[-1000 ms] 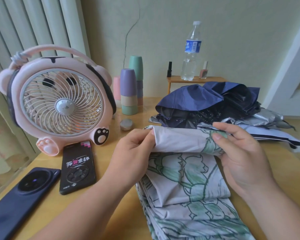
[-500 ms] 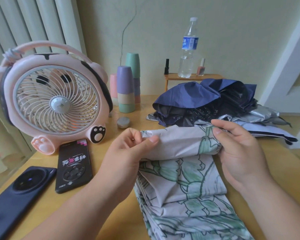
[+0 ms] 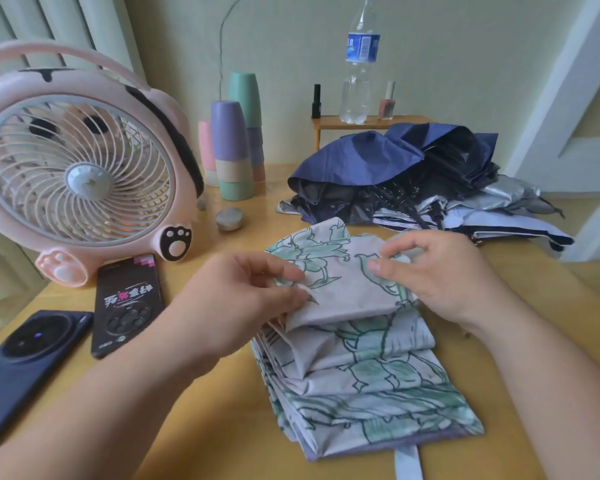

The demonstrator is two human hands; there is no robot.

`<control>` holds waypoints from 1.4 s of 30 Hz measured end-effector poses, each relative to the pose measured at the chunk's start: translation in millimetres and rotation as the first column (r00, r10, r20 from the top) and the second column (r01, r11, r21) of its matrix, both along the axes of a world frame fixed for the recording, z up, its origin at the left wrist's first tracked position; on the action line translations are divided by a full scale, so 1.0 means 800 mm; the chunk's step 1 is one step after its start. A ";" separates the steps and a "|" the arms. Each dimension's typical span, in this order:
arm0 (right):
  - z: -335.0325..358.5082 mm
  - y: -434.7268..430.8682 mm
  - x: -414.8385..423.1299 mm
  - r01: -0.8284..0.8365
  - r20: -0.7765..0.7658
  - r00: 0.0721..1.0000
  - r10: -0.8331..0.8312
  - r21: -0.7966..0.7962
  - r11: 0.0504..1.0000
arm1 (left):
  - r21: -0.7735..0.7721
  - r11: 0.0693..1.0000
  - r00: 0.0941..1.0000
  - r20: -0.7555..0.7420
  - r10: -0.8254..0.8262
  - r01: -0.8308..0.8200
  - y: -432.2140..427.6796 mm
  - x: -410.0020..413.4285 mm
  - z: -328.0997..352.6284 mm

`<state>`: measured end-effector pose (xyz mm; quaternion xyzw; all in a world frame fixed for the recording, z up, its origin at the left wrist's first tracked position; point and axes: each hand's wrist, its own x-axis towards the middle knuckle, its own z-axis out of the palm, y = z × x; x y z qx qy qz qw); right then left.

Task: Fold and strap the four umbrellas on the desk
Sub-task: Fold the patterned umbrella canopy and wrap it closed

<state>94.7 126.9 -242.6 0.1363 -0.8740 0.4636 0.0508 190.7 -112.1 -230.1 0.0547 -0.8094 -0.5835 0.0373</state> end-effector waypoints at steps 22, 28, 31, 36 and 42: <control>0.004 0.016 0.004 -0.151 0.020 0.989 0.150 0.182 0.972 | -0.790 0.608 0.890 -0.330 -0.314 -0.078 -0.017 -0.006 -0.013; 0.013 0.014 0.009 -0.020 -0.229 0.974 0.004 -0.069 0.997 | -0.608 0.719 0.809 -0.201 -0.552 0.339 -0.042 0.006 -0.004; 0.032 0.021 0.033 -0.179 -0.308 0.936 0.172 0.005 0.984 | -0.637 0.693 0.778 -0.225 -0.586 0.338 -0.043 0.008 0.004; 0.047 0.010 0.061 -0.321 0.167 0.945 0.281 0.628 0.708 | -0.775 0.570 0.771 -0.178 -0.611 0.273 -0.049 0.000 -0.005; 0.033 -0.006 0.059 -0.211 0.099 0.970 0.223 0.800 0.562 | -0.856 0.486 0.748 -0.203 -0.632 0.179 -0.034 -0.005 -0.014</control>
